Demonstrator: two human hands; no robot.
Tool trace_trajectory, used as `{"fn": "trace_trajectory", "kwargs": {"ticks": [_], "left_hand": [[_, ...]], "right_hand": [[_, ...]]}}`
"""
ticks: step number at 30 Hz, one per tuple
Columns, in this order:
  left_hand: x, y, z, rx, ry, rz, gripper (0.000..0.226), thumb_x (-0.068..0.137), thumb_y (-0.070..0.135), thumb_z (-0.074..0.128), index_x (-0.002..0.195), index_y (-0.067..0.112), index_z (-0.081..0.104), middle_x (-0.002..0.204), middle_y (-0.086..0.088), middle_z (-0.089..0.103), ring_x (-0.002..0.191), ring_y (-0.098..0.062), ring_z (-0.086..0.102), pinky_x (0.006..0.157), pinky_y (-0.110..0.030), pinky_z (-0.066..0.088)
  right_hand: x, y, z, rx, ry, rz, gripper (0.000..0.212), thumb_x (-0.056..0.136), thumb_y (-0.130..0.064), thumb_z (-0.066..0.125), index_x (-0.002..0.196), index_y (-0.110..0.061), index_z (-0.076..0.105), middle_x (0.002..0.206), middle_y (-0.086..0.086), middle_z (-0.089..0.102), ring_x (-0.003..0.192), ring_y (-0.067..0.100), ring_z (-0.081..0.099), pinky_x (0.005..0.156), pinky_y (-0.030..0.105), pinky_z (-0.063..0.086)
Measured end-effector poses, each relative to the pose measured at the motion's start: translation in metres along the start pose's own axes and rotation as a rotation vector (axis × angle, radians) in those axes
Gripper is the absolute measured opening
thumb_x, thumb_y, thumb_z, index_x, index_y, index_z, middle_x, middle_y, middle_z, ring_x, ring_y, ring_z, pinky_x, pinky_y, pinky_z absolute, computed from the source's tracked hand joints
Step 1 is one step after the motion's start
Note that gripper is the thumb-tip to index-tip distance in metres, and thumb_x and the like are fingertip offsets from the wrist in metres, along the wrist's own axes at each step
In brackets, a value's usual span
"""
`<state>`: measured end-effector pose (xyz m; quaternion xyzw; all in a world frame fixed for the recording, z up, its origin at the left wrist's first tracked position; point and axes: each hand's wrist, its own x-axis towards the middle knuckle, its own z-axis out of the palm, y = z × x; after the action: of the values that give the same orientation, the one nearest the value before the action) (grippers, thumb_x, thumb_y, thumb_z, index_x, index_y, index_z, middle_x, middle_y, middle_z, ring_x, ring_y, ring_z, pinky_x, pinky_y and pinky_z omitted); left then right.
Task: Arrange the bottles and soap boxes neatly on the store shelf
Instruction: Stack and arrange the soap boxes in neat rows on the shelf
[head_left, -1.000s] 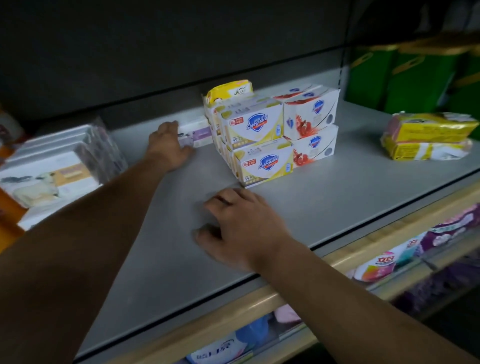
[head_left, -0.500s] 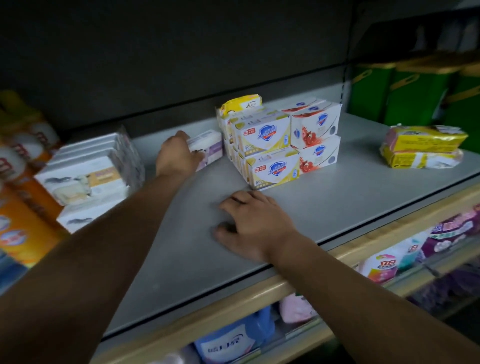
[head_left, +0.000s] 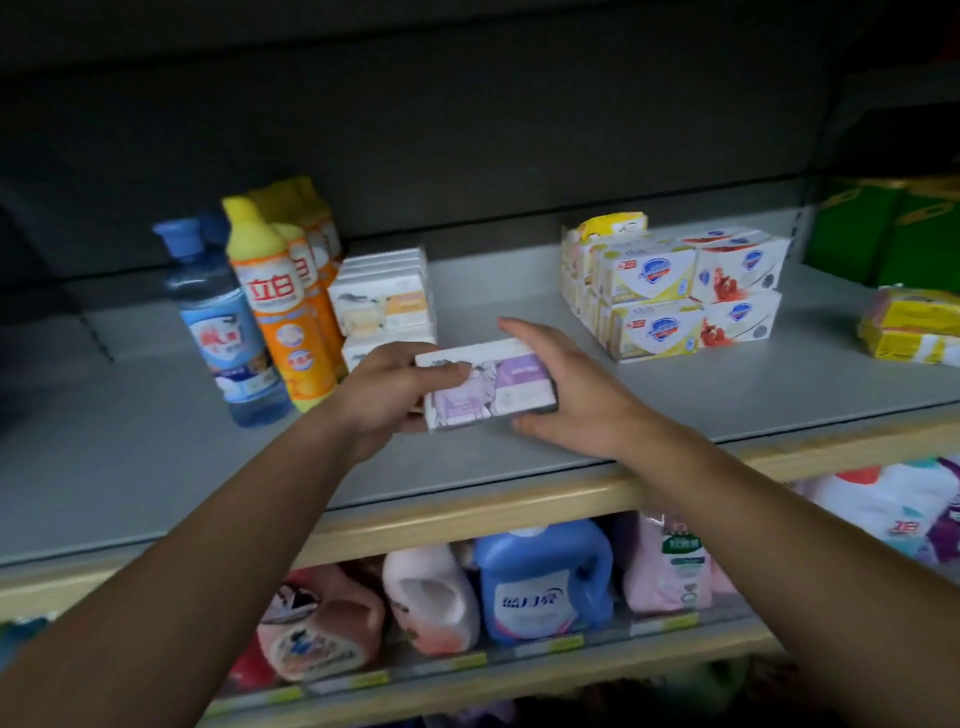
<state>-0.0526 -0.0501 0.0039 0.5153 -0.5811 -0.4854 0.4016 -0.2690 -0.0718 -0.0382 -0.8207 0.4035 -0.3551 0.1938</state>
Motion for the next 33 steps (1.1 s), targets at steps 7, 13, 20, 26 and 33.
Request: {"fn": "trace_trajectory", "kwargs": {"ticks": [7,13,20,26,33], "left_hand": [[-0.031,-0.028,-0.041,-0.44,0.061,-0.193,0.034,0.088,0.048,0.058,0.104,0.02,0.068,0.083,-0.006,0.071,0.061,-0.018,0.067,0.056,-0.03,0.055],[-0.032,-0.045,-0.045,-0.351,0.131,-0.193,0.066,0.082,0.071,0.051,0.103,0.009,0.063,0.065,-0.008,0.069,0.056,-0.015,0.068,0.054,-0.026,0.054],[-0.029,-0.046,-0.046,-0.347,0.107,-0.177,0.065,0.083,0.066,0.056,0.113,0.009,0.062,0.064,-0.007,0.067,0.054,-0.013,0.064,0.052,-0.025,0.052],[-0.033,-0.05,-0.042,-0.392,0.113,-0.084,0.029,0.09,0.048,0.06,0.104,0.024,0.066,0.078,-0.004,0.07,0.052,-0.013,0.061,0.05,-0.025,0.052],[-0.041,-0.06,-0.048,-0.459,0.051,0.071,0.053,0.092,0.008,0.061,0.14,0.026,0.047,0.107,-0.011,0.064,0.053,-0.014,0.056,0.046,-0.023,0.05]], "right_hand": [[0.017,-0.03,0.038,0.424,0.074,0.217,0.066,0.063,-0.047,0.078,0.123,-0.031,0.057,0.105,-0.007,0.069,0.091,0.009,0.065,0.086,0.026,0.052],[0.023,-0.04,0.062,0.559,0.101,0.506,0.067,0.07,-0.073,0.055,0.081,-0.009,0.072,0.066,0.014,0.071,0.056,0.021,0.068,0.056,0.028,0.056],[0.019,-0.039,0.062,0.387,0.158,0.492,0.068,0.068,-0.078,0.044,0.08,-0.016,0.067,0.05,0.003,0.062,0.04,0.013,0.053,0.041,0.022,0.039],[0.008,-0.026,0.063,0.602,0.154,0.232,0.043,0.077,-0.021,0.077,0.114,-0.033,0.059,0.093,-0.013,0.068,0.063,0.001,0.059,0.052,0.016,0.044],[0.009,-0.027,0.067,0.466,0.178,0.273,0.057,0.079,-0.037,0.071,0.131,-0.034,0.049,0.12,-0.012,0.064,0.096,0.01,0.066,0.095,0.037,0.051]]}}
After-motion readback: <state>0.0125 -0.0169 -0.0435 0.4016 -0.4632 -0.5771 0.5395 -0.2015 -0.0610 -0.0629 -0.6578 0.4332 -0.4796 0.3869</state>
